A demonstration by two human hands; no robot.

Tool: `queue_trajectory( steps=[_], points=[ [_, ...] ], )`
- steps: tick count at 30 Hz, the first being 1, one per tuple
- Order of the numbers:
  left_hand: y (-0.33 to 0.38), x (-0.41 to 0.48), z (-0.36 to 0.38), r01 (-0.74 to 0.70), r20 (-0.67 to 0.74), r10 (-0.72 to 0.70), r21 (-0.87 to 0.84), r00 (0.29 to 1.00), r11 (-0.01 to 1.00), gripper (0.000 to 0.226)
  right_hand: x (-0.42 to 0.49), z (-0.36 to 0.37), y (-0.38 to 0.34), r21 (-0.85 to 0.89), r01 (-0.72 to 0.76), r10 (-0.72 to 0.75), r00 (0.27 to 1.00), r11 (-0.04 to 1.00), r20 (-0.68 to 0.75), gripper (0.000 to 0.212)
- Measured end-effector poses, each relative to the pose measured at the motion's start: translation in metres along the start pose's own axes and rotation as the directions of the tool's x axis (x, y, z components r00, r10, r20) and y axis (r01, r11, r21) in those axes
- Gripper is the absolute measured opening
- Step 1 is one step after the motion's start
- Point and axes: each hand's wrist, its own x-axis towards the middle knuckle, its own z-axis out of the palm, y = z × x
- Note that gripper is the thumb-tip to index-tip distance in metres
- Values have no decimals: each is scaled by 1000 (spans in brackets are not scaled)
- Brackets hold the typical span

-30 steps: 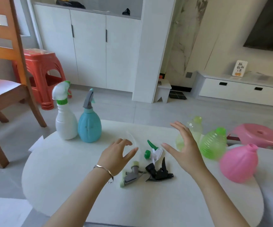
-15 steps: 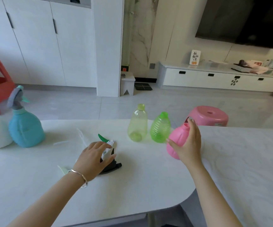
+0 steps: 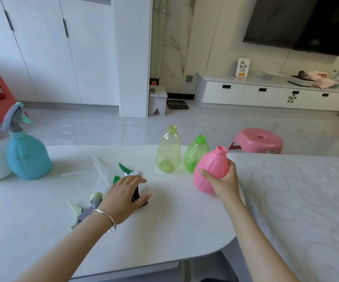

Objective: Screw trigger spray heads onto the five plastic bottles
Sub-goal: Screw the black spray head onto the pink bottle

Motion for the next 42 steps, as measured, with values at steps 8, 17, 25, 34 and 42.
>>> queue_trajectory(
  steps=[8,17,25,34,42],
  points=[
    [6,-18,-25,-28,-20,23,-287,1000,957,104,-66,60,-80,393,-52,-100,929,918,357,68],
    [-19,-38,-61,-70,-247,-100,-596,964,800,92,-109,115,-103,370,-290,-21,762,883,647,72],
    [-77,-66,-102,91,-231,-252,-543,940,835,94,-98,117,-92,158,-60,-81,655,986,751,58],
    [-107,-90,-108,173,-192,-313,-523,930,835,96,-96,117,-44,-314,448,-15,592,837,806,58],
    [-109,-91,-110,178,-211,-331,-528,920,830,97,-99,125,-43,-292,547,-97,574,784,813,53]
  ],
)
